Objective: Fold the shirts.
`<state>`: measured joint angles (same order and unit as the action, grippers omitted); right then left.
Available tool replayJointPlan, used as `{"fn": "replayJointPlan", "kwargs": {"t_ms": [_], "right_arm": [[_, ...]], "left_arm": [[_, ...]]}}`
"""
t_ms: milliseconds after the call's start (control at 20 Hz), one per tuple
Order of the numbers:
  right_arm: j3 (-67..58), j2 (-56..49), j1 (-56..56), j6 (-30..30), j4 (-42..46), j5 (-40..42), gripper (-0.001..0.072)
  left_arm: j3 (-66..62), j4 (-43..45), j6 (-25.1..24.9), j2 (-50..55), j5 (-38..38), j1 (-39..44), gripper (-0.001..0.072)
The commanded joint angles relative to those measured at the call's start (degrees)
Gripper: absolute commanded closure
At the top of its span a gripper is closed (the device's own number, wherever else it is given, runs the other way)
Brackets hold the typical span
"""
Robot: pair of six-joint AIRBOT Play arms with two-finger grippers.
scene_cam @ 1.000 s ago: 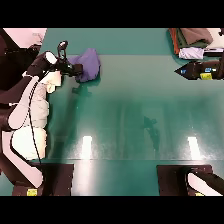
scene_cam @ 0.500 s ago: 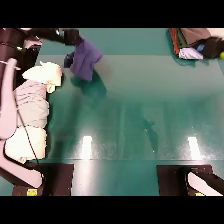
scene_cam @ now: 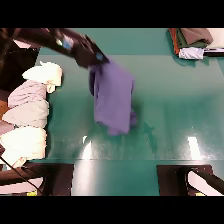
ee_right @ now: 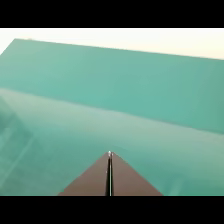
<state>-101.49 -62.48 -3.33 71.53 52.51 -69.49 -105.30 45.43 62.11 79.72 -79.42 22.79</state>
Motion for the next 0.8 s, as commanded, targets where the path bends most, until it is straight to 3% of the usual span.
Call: {"fn": "replayJointPlan", "kwargs": {"t_ms": [0, 50, 150, 200, 500, 750], "right_arm": [[-1.05, 0.04, 1.38, 0.04, 0.00, -5.14, 0.0697], [-1.07, 0.04, 1.92, 0.02, 0.00, -5.70, 0.0697], [-1.05, 0.04, 2.16, 0.02, -0.04, -6.05, 0.0697], [-1.07, 0.04, 2.16, 0.02, -0.04, -6.14, 0.0697], [-0.87, 0.07, 2.16, 0.04, -0.02, -8.22, 0.0697], [3.87, 0.07, 2.16, 0.07, -0.07, -9.66, 0.0697]], "left_arm": [[10.60, -0.42, -0.55, 0.07, -0.02, 5.03, 0.0686], [13.75, -0.44, 0.22, 0.52, 0.46, 5.70, 0.0682], [18.88, -0.48, 2.64, 1.20, 1.75, 6.16, 0.0159], [20.00, -0.26, 3.10, 1.29, 1.84, 5.84, 0.0123], [20.24, 1.27, 4.02, -0.13, 0.11, -4.17, 0.0123], [36.54, 1.99, 3.48, -0.13, 4.63, -5.27, 0.0122]]}}
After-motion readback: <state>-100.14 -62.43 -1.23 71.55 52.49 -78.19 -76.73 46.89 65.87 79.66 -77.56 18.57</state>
